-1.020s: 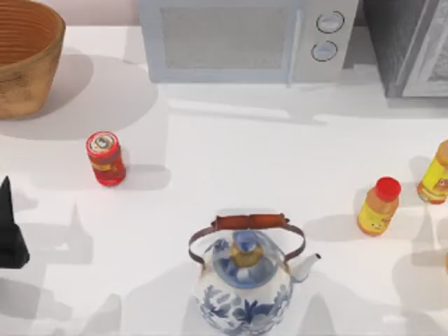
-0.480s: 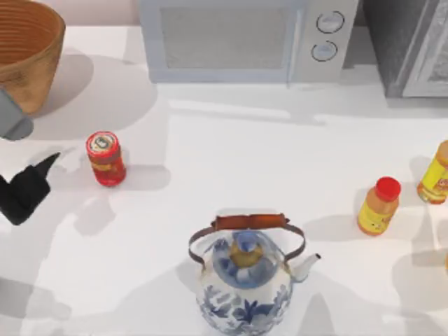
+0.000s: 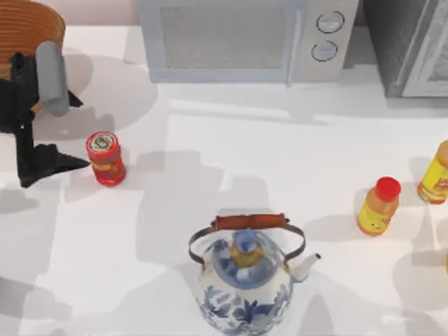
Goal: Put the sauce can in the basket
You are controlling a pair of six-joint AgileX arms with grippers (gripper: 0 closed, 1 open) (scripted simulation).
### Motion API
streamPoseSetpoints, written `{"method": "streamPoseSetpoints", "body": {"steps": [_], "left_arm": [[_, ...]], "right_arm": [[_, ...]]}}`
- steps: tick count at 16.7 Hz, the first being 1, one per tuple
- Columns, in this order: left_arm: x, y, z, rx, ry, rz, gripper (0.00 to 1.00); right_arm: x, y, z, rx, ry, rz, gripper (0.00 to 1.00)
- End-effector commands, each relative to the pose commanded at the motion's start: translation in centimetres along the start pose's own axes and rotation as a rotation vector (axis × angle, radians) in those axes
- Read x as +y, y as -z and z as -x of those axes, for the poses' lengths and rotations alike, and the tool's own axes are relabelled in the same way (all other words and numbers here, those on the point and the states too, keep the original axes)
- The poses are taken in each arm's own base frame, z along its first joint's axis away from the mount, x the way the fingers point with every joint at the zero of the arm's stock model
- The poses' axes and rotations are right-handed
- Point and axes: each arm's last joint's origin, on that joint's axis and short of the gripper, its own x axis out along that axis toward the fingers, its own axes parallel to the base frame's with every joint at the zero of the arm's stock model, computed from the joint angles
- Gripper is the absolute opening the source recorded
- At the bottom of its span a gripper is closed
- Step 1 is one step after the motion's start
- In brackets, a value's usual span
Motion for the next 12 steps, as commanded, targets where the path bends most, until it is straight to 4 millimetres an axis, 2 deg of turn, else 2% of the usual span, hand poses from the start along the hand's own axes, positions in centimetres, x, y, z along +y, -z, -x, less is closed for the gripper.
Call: {"method": "streamPoseSetpoints", "body": {"steps": [3, 6, 12], "left_arm": [[2.2, 3.6, -2.4, -0.077, 0.118, 0.017, 1.00], [3.1, 5.9, -3.5, -0.143, 0.170, 0.041, 1.00], [3.4, 6.5, -3.7, -0.167, 0.178, 0.046, 1.00]], "right_arm": [[0.0, 0.0, 0.0, 0.000, 0.000, 0.000, 1.00], [0.0, 0.0, 0.0, 0.000, 0.000, 0.000, 1.00], [0.0, 0.0, 0.0, 0.000, 0.000, 0.000, 1.00]]}}
